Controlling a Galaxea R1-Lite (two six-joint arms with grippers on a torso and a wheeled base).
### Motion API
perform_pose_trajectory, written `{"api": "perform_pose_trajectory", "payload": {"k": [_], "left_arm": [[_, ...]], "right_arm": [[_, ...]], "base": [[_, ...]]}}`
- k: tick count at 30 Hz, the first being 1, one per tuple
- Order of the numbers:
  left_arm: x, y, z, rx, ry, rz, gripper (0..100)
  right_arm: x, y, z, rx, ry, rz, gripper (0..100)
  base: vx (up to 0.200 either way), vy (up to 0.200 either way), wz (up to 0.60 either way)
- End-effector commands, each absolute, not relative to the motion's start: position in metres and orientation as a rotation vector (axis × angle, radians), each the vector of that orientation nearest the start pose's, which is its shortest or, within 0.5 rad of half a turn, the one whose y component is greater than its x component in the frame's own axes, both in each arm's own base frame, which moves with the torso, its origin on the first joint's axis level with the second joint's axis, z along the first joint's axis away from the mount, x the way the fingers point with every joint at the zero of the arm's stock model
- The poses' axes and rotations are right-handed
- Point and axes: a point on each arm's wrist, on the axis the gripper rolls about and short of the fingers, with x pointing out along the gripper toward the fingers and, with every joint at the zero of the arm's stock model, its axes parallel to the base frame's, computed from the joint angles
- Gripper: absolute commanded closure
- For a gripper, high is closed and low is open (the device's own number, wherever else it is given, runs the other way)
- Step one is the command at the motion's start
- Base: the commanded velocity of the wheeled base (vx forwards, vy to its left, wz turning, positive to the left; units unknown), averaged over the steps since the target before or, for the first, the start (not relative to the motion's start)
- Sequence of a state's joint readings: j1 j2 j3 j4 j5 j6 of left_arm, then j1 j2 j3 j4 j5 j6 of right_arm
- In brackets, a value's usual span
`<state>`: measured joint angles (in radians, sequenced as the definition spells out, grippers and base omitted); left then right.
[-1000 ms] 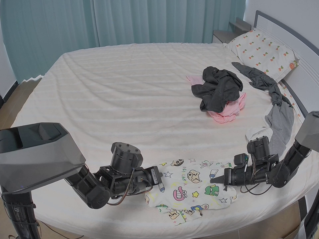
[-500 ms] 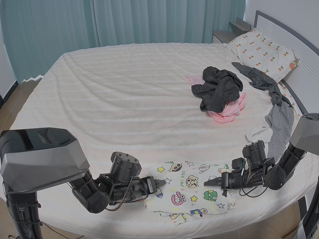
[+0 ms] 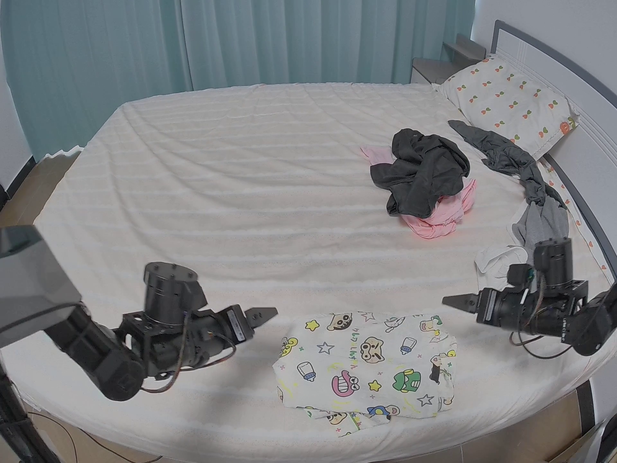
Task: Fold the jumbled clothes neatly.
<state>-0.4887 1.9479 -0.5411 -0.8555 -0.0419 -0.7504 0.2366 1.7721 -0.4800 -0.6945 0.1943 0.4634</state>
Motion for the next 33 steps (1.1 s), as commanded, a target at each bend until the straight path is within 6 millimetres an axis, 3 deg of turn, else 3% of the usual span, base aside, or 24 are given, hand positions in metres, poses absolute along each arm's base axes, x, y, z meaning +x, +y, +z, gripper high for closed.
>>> {"api": "perform_pose_trajectory", "payload": {"k": [1,3,6,8,9,13,17,19,20,25,26,28,31,33], "left_arm": [[0.186,-0.084,0.164,-0.697,0.319,-0.324,0],[0.165,-0.075,0.182,-0.709,0.219,-0.325,0],[0.103,-0.043,0.205,-0.565,0.04,-0.234,0],[0.09,-0.037,0.206,-0.538,0.012,-0.227,0],[0.026,-0.003,0.199,-0.411,-0.078,-0.098,0],[-0.016,0.009,0.179,-0.321,-0.137,0.093,0],[-0.039,0.009,0.159,-0.257,-0.146,0.201,0],[-0.048,0.007,0.145,-0.241,-0.135,0.265,0],[-0.051,0.006,0.135,-0.229,-0.114,0.297,0],[-0.045,0.007,0.118,-0.236,-0.057,0.3,0],[-0.034,0.006,0.09,-0.183,0.04,0.3,0],[-0.029,0.006,0.081,-0.136,0.056,0.272,0],[-0.022,0.003,0.08,-0.101,-0.036,0.115,0],[-0.022,0.001,0.078,-0.055,-0.006,0.06,0]], "right_arm": [[0.181,0.034,0.184,0.44,0.246,0.24,0],[0.159,0.03,0.195,0.423,0.165,0.242,0],[0.094,0.016,0.205,0.33,0.035,0.21,0],[0.08,0.013,0.204,0.322,0.021,0.204,0],[0.01,0.003,0.173,0.26,0.013,0.195,0],[-0.032,-0.002,0.139,0.144,-0.009,0.156,0],[-0.035,-0.001,0.119,0.104,0.002,0.04,0],[-0.036,0.001,0.101,0.089,0.005,0.02,0],[-0.028,0.0,0.081,0.066,0.054,0.007,0],[-0.024,0.0,0.082,0.103,-0.026,0.003,0],[-0.024,0.0,0.082,0.089,-0.015,-0.002,0],[-0.024,0.0,0.082,0.063,-0.017,0.007,0],[-0.025,0.001,0.082,0.027,-0.01,0.028,0],[-0.025,0.001,0.082,0.014,-0.012,0.034,0]], "base": [[0.0,0.0,0.0],[0.0,0.0,0.0],[0.0,0.0,0.0],[0.0,0.0,0.0],[0.0,0.0,0.0],[0.0,0.0,0.0],[0.0,0.0,0.0],[0.0,0.0,0.0],[0.0,0.0,0.0],[0.0,0.0,0.0],[0.0,0.0,0.0],[0.0,0.0,0.0],[0.0,0.0,0.0],[0.0,0.0,0.0]]}}
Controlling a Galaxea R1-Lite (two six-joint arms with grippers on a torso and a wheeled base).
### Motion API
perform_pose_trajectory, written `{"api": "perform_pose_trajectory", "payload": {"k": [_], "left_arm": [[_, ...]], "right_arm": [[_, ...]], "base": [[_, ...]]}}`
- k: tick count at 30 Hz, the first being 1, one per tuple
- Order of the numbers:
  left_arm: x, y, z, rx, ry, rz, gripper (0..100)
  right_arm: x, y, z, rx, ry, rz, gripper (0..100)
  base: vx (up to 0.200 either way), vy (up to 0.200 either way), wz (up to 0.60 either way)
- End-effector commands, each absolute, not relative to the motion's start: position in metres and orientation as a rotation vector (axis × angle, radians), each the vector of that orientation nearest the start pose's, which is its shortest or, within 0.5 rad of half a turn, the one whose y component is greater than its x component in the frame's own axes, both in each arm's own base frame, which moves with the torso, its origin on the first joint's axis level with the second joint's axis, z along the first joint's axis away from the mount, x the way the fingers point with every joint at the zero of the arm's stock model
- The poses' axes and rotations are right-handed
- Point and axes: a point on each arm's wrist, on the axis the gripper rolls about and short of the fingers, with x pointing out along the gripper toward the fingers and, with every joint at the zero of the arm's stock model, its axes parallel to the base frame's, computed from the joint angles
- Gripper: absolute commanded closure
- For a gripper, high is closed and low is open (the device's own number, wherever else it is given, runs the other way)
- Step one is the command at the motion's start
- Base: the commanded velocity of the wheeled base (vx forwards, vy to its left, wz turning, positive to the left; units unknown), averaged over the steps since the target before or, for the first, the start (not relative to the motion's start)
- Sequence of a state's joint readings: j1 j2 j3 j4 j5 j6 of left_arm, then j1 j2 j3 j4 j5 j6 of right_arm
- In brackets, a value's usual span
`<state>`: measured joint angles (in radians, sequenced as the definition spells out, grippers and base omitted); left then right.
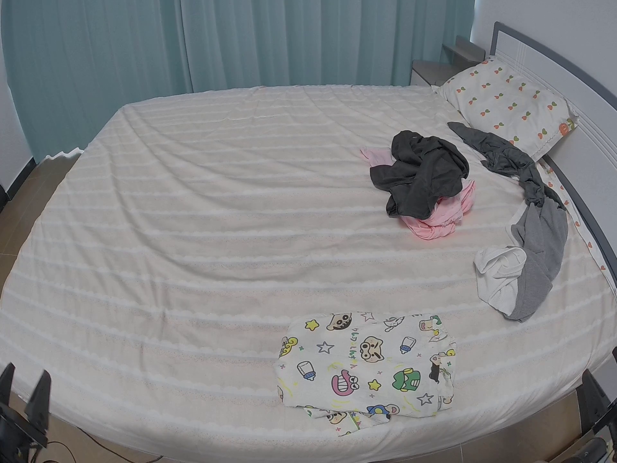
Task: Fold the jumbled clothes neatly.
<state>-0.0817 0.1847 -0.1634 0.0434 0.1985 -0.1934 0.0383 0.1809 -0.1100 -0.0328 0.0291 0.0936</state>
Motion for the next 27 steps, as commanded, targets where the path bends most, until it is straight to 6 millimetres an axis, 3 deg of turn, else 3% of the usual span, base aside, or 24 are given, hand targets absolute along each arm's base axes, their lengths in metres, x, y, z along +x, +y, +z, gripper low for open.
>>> {"api": "perform_pose_trajectory", "payload": {"k": [1,7,11,19,27], "left_arm": [[-0.0225,0.0003,0.074,-0.021,0.043,0.014,0],[-0.0224,-0.0003,0.0749,-0.003,0.031,-0.015,0],[-0.0224,0.0,0.0751,-0.002,0.029,0.0,0],[-0.0225,0.0004,0.0754,-0.066,0.024,0.024,0],[-0.0225,0.0,0.0755,0.008,0.023,0.001,0]], "right_arm": [[-0.0246,0.0013,0.082,-0.027,-0.016,0.053,0],[-0.0245,0.0033,0.0812,-0.019,-0.017,0.146,0],[-0.0245,0.0033,0.0813,0.068,-0.012,0.146,0],[-0.0246,0.0034,0.0814,0.066,-0.01,0.148,0],[-0.0249,0.0035,0.0818,0.066,-0.008,0.158,0]], "base": [[0.0,0.0,0.0],[0.0,0.0,0.0],[0.0,0.0,0.0],[0.0,0.0,0.0],[0.0,0.0,0.0]]}}
